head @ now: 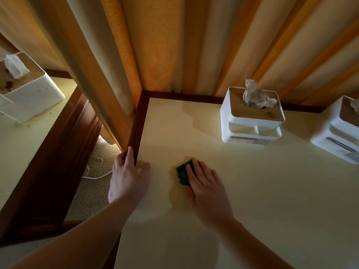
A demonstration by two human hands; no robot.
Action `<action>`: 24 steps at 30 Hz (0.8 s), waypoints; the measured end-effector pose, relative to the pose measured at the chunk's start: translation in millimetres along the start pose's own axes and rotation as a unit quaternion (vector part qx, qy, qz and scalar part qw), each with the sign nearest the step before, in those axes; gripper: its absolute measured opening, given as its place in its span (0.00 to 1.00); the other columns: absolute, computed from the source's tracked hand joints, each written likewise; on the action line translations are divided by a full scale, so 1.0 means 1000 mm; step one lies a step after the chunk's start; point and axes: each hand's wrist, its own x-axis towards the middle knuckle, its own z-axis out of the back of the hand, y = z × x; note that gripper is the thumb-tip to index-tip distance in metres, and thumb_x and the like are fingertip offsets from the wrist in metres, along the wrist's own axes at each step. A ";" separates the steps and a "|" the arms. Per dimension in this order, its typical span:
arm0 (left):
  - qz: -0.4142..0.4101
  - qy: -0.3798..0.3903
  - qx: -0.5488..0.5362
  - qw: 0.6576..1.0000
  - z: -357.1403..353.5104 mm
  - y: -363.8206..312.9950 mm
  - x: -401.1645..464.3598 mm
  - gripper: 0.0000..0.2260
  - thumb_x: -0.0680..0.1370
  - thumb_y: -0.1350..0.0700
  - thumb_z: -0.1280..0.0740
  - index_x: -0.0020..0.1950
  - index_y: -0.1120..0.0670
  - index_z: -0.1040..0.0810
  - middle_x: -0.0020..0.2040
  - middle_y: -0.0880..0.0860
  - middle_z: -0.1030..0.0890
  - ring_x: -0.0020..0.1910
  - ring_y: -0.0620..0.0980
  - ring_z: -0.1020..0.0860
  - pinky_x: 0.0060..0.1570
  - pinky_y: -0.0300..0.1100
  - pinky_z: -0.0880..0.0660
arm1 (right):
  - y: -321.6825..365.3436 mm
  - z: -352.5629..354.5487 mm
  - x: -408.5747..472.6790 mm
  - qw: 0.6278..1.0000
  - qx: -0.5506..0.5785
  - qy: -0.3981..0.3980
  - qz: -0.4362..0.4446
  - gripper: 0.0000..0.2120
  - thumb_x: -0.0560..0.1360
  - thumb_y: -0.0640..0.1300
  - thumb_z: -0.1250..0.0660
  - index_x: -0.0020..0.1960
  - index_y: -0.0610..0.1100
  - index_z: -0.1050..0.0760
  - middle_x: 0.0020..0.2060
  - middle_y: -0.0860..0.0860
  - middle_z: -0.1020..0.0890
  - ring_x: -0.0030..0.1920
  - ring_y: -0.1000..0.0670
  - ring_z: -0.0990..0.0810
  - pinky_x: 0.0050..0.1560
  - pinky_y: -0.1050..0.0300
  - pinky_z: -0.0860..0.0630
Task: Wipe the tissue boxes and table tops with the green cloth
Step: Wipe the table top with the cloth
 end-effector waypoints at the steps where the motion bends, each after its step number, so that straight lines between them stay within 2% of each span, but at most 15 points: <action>1: 0.003 -0.001 -0.006 1.000 0.001 0.000 0.000 0.34 0.81 0.41 0.39 0.84 0.49 0.46 0.76 0.52 0.37 0.74 0.56 0.34 0.65 0.59 0.29 | -0.012 0.002 -0.003 1.000 0.000 0.003 -0.026 0.29 0.86 0.58 0.57 0.84 0.47 0.43 0.84 0.51 0.46 0.83 0.48 0.48 0.81 0.46 0.49; 3: 0.005 -0.003 -0.013 1.000 0.000 -0.001 -0.001 0.34 0.81 0.40 0.39 0.84 0.48 0.45 0.76 0.52 0.37 0.73 0.56 0.34 0.64 0.59 0.28 | -0.028 0.007 0.006 0.998 0.003 0.008 -0.065 0.29 0.85 0.55 0.54 0.84 0.47 0.44 0.84 0.51 0.47 0.84 0.48 0.50 0.81 0.43 0.46; 5: 0.003 -0.004 -0.017 1.000 0.000 0.000 -0.001 0.34 0.81 0.39 0.40 0.84 0.48 0.45 0.75 0.52 0.37 0.73 0.56 0.33 0.64 0.59 0.28 | -0.033 0.012 0.030 0.997 0.006 -0.004 -0.079 0.31 0.84 0.55 0.55 0.83 0.45 0.42 0.83 0.48 0.44 0.83 0.46 0.47 0.81 0.41 0.44; 9: 0.005 -0.003 -0.037 0.999 -0.001 0.004 0.005 0.31 0.83 0.40 0.43 0.84 0.50 0.43 0.75 0.54 0.35 0.73 0.58 0.33 0.66 0.59 0.29 | -0.021 0.018 0.096 0.998 0.006 0.007 -0.063 0.29 0.87 0.58 0.56 0.84 0.47 0.47 0.84 0.48 0.49 0.84 0.46 0.52 0.83 0.46 0.52; 12: 0.009 0.002 -0.038 0.999 -0.001 0.005 0.009 0.34 0.81 0.37 0.43 0.83 0.51 0.41 0.74 0.56 0.34 0.72 0.60 0.31 0.64 0.60 0.27 | 0.007 0.016 0.129 1.000 -0.002 0.022 -0.021 0.28 0.87 0.58 0.55 0.85 0.48 0.50 0.85 0.49 0.51 0.84 0.47 0.55 0.83 0.44 0.52; 16: 0.010 0.009 -0.020 1.000 -0.002 0.006 0.008 0.34 0.81 0.40 0.37 0.84 0.49 0.43 0.75 0.54 0.36 0.72 0.60 0.31 0.63 0.59 0.27 | 0.041 0.002 0.106 0.997 -0.017 0.041 0.064 0.27 0.87 0.49 0.49 0.84 0.46 0.48 0.84 0.48 0.49 0.84 0.45 0.53 0.82 0.43 0.49; 18: 0.009 0.000 -0.016 1.000 -0.003 0.005 0.005 0.34 0.81 0.39 0.37 0.84 0.48 0.44 0.74 0.52 0.36 0.71 0.58 0.30 0.63 0.57 0.27 | 0.039 -0.006 0.076 0.996 -0.022 0.031 0.084 0.27 0.84 0.47 0.48 0.82 0.41 0.39 0.82 0.44 0.40 0.82 0.43 0.43 0.79 0.41 0.39; 20: 0.012 -0.008 -0.016 1.000 -0.003 0.004 0.004 0.34 0.81 0.39 0.38 0.84 0.47 0.44 0.73 0.50 0.36 0.70 0.56 0.30 0.63 0.56 0.26 | 0.023 -0.008 0.055 0.997 -0.018 0.024 0.064 0.28 0.81 0.47 0.48 0.79 0.38 0.34 0.80 0.43 0.34 0.80 0.42 0.37 0.76 0.40 0.33; 22: 0.011 -0.008 -0.016 1.000 -0.004 0.005 0.004 0.34 0.81 0.38 0.39 0.84 0.46 0.45 0.73 0.50 0.36 0.71 0.56 0.30 0.63 0.56 0.26 | 0.009 -0.003 0.053 0.999 -0.015 0.016 0.038 0.29 0.81 0.49 0.49 0.79 0.37 0.35 0.80 0.42 0.35 0.80 0.41 0.36 0.76 0.40 0.33; 24: 0.010 -0.008 -0.014 1.000 -0.004 0.006 0.005 0.34 0.81 0.38 0.39 0.84 0.46 0.45 0.74 0.50 0.36 0.71 0.56 0.30 0.64 0.57 0.25 | -0.002 0.006 0.072 1.000 -0.008 0.005 -0.006 0.30 0.85 0.52 0.53 0.82 0.39 0.41 0.82 0.44 0.41 0.82 0.43 0.43 0.81 0.42 0.41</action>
